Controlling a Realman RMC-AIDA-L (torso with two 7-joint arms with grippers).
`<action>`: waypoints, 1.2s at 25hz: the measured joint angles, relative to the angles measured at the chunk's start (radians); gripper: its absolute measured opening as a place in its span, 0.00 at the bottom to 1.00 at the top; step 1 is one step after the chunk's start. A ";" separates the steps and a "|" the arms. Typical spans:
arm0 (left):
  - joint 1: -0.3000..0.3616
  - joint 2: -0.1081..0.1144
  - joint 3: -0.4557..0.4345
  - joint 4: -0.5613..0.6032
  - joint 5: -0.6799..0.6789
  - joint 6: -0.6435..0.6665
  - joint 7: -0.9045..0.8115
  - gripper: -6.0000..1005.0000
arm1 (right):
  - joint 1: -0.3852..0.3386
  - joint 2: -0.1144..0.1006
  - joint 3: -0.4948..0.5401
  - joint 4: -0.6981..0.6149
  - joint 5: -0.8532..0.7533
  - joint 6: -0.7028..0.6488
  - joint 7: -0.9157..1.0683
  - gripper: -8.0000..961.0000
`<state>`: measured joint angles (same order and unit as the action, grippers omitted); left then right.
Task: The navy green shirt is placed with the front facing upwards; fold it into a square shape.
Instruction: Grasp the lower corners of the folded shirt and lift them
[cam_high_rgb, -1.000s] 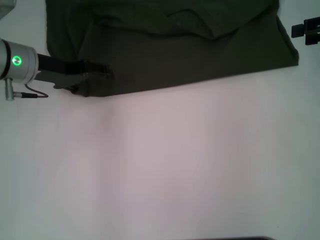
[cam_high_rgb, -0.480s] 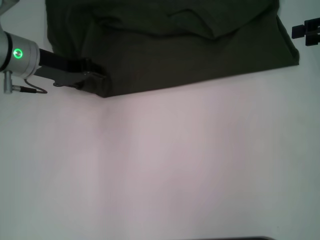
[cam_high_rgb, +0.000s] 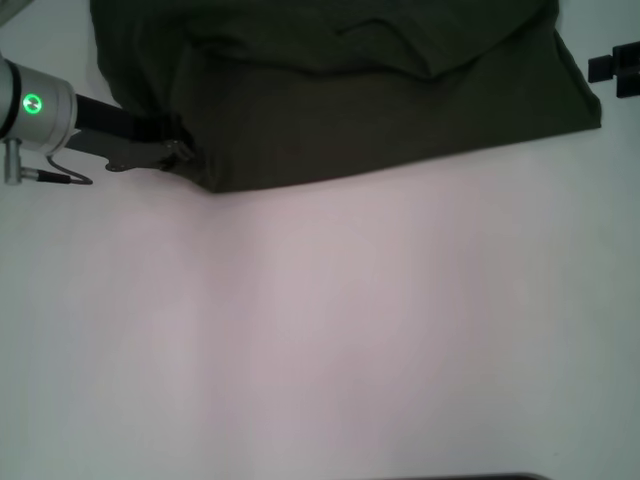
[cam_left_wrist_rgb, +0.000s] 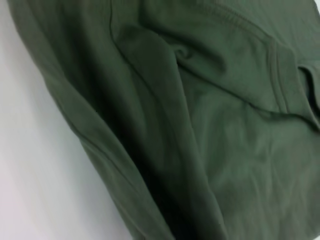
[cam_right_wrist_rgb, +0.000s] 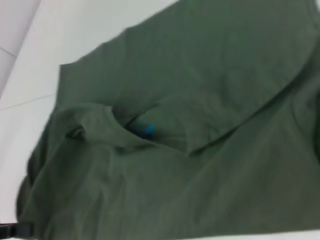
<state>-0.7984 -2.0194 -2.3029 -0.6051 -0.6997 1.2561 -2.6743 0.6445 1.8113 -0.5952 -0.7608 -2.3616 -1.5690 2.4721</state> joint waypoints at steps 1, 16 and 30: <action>-0.001 0.001 0.000 -0.001 -0.001 0.006 0.000 0.20 | 0.000 0.000 0.000 -0.001 -0.014 0.001 0.009 0.72; -0.013 0.010 -0.003 -0.004 -0.001 0.037 0.000 0.03 | 0.037 0.006 -0.009 0.006 -0.197 0.123 0.111 0.72; -0.015 0.010 -0.006 -0.007 -0.002 0.037 -0.006 0.03 | 0.053 0.052 -0.037 0.132 -0.196 0.397 0.104 0.72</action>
<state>-0.8134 -2.0094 -2.3089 -0.6121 -0.7019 1.2932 -2.6803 0.6973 1.8629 -0.6320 -0.6288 -2.5579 -1.1724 2.5760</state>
